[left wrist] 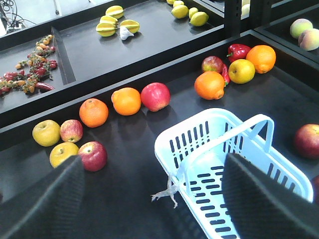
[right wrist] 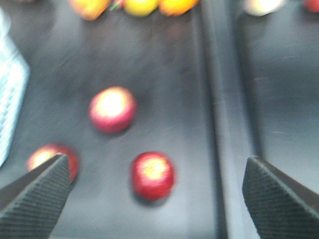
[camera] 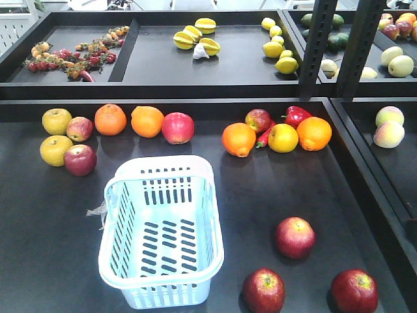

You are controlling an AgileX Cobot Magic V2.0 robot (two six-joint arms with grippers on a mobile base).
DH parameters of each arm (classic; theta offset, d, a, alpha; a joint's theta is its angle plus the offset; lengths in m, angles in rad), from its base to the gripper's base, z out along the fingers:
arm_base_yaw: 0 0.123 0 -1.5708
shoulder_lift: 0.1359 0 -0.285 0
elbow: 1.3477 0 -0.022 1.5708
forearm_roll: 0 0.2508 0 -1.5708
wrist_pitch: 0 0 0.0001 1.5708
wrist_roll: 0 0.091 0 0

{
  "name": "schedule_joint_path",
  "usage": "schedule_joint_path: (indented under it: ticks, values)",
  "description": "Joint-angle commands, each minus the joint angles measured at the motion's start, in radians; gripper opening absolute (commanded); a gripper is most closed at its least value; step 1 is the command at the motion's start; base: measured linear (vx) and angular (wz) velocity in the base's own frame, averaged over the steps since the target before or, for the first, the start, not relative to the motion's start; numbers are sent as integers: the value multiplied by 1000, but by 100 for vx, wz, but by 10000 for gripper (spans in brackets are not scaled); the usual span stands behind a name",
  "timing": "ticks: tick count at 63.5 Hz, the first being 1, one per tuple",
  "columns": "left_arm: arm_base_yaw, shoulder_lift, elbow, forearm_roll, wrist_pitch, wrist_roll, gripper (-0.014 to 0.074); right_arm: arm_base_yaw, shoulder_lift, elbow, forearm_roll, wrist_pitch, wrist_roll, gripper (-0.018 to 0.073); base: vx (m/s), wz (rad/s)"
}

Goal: Pick three apples into basket with both arms
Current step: 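Reach the right gripper down over a red apple and close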

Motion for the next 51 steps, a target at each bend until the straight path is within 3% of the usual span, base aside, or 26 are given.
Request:
schedule_joint_path:
  ticks: [1, 6, 11, 33, 51]
  values:
    - [2, 1, -30, 2, -62, -8, 540, 7, 95, -49, 134, -59, -154, 626, 0, 0]
    - [2, 1, -30, 2, -62, -8, 540, 50, 194, -50, 213, -66, -273, 604, 0, 0]
    - [2, 1, -30, 2, -62, -8, 540, 111, 301, -50, 208, -95, -325, 596, 0, 0]
    - [2, 1, -30, 2, -62, -8, 540, 325, 695, -51, 161, -204, -339, 595, 0, 0]
    - [2, 1, -30, 2, -62, -8, 540, 403, 830, -51, 167, -317, -339, 595, 0, 0]
